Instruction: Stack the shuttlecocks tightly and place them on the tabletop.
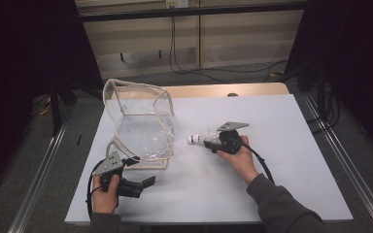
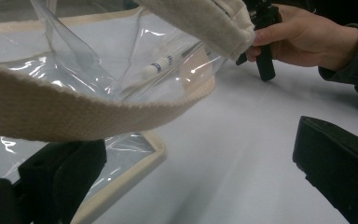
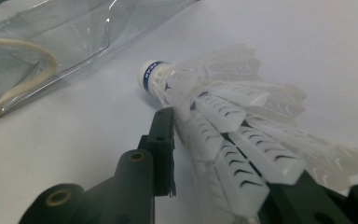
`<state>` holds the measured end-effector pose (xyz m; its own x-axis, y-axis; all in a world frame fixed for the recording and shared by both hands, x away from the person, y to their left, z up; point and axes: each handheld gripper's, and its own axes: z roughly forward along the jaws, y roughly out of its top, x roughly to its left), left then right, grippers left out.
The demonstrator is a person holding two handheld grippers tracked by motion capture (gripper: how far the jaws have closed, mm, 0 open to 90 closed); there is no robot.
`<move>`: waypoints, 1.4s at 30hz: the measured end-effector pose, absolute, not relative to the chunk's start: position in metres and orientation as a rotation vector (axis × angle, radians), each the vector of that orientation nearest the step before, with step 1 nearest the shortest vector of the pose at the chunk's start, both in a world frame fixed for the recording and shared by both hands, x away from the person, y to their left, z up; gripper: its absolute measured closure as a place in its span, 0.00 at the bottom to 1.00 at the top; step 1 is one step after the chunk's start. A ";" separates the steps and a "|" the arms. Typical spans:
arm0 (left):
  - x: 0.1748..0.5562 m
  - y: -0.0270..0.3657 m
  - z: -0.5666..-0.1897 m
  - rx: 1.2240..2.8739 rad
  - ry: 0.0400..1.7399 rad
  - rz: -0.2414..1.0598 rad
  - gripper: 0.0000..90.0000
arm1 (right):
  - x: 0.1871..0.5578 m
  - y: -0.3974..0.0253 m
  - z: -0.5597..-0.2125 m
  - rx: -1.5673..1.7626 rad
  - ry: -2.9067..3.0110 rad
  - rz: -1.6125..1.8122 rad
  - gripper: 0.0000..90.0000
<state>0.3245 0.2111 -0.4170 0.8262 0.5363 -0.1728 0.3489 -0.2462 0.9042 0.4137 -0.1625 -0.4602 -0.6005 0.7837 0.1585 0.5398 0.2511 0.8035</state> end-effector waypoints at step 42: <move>0.324 0.216 -0.417 1.854 0.672 0.208 0.03 | 0.412 -0.166 -0.447 1.219 2.319 1.402 0.98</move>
